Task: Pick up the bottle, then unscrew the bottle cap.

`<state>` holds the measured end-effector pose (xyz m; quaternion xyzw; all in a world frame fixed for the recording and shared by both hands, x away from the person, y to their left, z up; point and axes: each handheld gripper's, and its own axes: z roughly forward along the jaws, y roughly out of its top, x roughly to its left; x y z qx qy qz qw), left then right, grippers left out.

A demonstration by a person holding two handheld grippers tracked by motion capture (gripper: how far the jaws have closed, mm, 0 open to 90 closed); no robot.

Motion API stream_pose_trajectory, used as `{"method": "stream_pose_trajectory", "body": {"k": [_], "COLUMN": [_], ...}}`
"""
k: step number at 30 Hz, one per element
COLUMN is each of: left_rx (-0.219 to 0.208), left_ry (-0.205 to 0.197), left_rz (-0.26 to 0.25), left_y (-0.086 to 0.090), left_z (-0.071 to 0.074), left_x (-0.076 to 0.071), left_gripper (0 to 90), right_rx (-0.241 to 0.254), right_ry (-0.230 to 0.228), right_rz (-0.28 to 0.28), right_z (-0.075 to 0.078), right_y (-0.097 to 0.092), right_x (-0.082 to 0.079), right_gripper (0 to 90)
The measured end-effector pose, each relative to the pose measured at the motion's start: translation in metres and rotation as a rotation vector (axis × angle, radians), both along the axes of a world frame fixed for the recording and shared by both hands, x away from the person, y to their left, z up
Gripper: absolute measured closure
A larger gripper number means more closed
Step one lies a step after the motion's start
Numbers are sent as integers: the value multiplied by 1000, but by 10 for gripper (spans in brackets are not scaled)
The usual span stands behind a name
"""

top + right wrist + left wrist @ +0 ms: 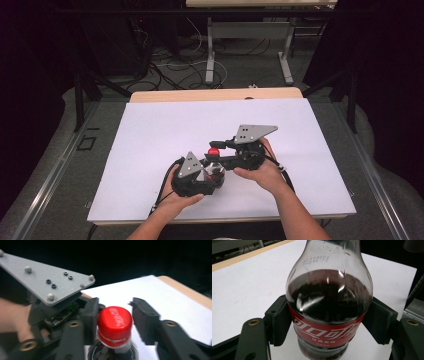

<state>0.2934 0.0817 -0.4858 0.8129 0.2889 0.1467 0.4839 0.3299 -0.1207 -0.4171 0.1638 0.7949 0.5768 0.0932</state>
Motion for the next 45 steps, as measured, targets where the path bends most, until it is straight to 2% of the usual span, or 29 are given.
{"method": "stream_pose_trajectory", "body": {"k": [3, 4, 5, 6, 8, 11, 12, 15, 17, 19, 23, 25, 27, 28, 33, 34, 38, 39, 40, 45], "left_rx": [-5, 2, 1, -2, 3, 3, 2, -1, 3, 2, 0, 3, 4, 2, 0, -1, -6, -8, -11, -15], "left_ry": [3, 2, -3, 1, -3, -1, -1, -3, -5, -6, -8, -7, -8, -3, 0, 3, 3, 4, 0, -3], "left_rz": [14, 15, 17, 20, 22, 23, 27, 29, 34, 38, 40, 38, 34, 32, 22, 22, 24, 22, 24, 20], "left_y": [1, 2, 2, 2, 3, 2, 3, 3, 4, 4, 5, 4, 3, 3, 2, 2, 3, 4, 4, 6], "left_z": [-1, -1, -1, -1, -1, -1, -1, 0, 0, 1, 1, 0, 0, 0, -1, -1, -1, 0, 0, 2], "left_x": [0, 0, 0, 0, -1, -1, -1, -2, -2, -2, -1, -2, -2, -2, -2, -2, -1, -1, -1, -1], "left_gripper": [302, 302, 302, 302, 302, 302, 302, 302, 302, 302, 302, 302, 302, 302, 302, 302, 302, 302, 302, 302], "right_rx": [9, 9, -5, -5, -5, -22, -21, -26, -39, -35, -15, -3, -11, -4, 3, 4, -8, -15, -24, -23], "right_ry": [-15, -44, -60, -60, -65, -117, -133, -128, -150, -148, -136, -118, -99, -101, -57, -35, -41, -52, -84, -86], "right_rz": [-97, -178, -208, -208, -284, -385, -402, -431, -445, -452, -418, -387, -355, -339, -199, -164, -134, -130, -115, -94], "right_z": [2, 2, 2, 2, -1, -4, -6, -9, -11, -11, -10, -9, -8, -9, -7, -6, -5, -4, -4, -1], "right_y": [5, 10, 12, 12, 19, 28, 30, 37, 39, 39, 32, 28, 24, 22, 11, 8, 7, 9, 11, 11], "right_x": [-12, -19, -22, -22, -29, -37, -37, -40, -40, -42, -43, -42, -41, -39, -26, -21, -18, -18, -18, -16], "right_gripper": [497, 488, 487, 487, 487, 487, 487, 493, 529, 533, 570, 597, 601, 602, 609, 610, 611, 611, 611, 612]}}
